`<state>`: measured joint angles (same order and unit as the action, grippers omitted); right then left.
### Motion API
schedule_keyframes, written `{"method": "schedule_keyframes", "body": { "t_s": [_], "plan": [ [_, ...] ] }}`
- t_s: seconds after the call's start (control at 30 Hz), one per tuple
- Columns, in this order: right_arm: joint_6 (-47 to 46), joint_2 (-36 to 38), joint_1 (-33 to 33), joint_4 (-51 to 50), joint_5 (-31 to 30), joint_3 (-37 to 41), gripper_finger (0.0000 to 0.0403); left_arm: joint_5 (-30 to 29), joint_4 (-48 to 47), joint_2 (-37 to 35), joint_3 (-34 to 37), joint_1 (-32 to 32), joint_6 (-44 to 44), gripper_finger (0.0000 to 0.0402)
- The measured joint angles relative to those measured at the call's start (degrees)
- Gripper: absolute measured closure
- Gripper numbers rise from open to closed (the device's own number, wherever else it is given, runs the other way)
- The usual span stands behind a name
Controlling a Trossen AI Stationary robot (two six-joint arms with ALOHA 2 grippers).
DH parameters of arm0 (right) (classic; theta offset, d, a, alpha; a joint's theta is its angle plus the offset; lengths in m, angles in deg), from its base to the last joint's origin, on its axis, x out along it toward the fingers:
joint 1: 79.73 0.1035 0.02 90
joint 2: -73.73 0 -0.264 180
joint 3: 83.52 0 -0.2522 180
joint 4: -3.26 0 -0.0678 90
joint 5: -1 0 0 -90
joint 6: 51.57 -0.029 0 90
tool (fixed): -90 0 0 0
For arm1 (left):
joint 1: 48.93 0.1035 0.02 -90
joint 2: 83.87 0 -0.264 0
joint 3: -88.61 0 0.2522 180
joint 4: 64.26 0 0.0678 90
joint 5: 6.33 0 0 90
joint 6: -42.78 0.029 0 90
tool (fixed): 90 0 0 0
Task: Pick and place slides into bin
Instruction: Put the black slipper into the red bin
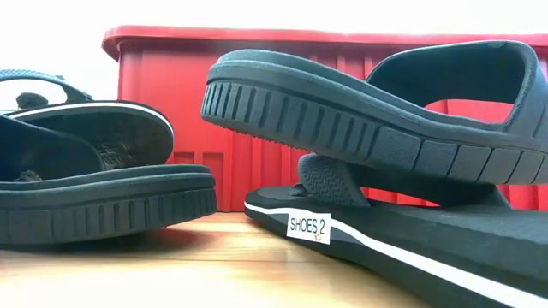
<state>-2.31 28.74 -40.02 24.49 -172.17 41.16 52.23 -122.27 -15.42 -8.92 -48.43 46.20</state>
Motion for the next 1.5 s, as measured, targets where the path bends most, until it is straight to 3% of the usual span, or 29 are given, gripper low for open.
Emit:
{"method": "schedule_keyframes", "body": {
  "t_s": [0.13,0.3,0.57,0.83,1.03,1.3,1.5],
  "plan": [
    [-1.8,0.0,3.7,-1.0,5.2,0.0,0.0243,0.0,-1.4,-0.1,0.0,-7.0,-6.8,0.0376],
    [-5.9,-0.1,8.5,-9.3,7.1,0.0,0.0243,-2.3,-5.1,-0.1,0.0,-17.9,-13.3,0.0376],
    [-19.4,-0.1,12.6,-18.1,20.0,0.0,0.0243,-5.4,-14.0,-0.1,0.0,-31.5,-30.5,0.0376],
    [-23.7,-0.2,12.9,-25.2,31.0,0.0,0.0243,4.2,-26.7,-0.1,0.0,-40.4,-42.0,0.0376],
    [-28.7,-0.3,12.9,-25.0,31.0,0.0,0.0243,11.5,-29.9,-0.1,0.0,-45.3,-50.1,0.0376],
    [-28.9,-0.3,12.9,-25.0,30.9,0.0,0.0243,12.0,-28.8,0.4,0.0,-47.6,-63.7,0.0376],
    [-28.7,-0.3,12.9,-25.0,30.9,0.0,0.0243,15.8,-29.3,2.7,0.0,-47.5,-65.5,0.0375]
  ]
}}
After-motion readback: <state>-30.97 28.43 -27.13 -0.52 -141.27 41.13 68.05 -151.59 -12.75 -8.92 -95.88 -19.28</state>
